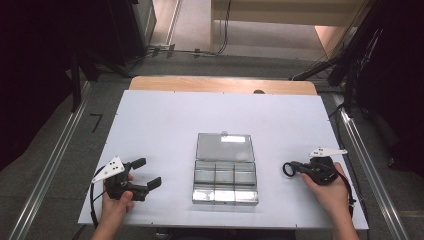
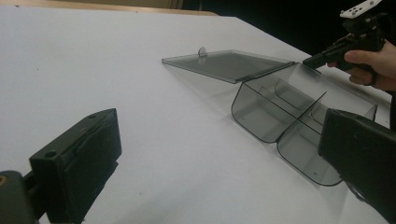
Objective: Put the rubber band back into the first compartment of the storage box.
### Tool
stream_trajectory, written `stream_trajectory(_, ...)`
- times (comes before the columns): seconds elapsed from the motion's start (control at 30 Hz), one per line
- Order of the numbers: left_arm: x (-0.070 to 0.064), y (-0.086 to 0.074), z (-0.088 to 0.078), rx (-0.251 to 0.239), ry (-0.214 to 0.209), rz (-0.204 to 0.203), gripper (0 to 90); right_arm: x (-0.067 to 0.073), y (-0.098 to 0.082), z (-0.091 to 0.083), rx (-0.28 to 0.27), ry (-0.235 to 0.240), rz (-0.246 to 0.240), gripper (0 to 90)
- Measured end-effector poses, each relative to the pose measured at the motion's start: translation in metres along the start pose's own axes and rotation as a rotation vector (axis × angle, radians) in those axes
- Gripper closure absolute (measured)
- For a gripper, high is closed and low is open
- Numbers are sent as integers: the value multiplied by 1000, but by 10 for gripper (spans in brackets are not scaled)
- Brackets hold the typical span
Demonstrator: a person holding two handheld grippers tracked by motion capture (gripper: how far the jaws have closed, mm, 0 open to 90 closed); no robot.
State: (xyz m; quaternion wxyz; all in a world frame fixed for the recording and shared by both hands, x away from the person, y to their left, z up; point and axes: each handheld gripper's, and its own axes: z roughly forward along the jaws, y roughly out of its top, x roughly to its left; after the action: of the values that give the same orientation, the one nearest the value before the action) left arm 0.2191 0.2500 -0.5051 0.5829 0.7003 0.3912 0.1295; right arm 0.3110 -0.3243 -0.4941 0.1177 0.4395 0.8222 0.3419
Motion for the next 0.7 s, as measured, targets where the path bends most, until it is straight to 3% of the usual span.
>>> stream_trajectory(0.7, -1, -1, 0, -2, -5, 4, 0, 5, 25, -28, -114, 45, 4, 864)
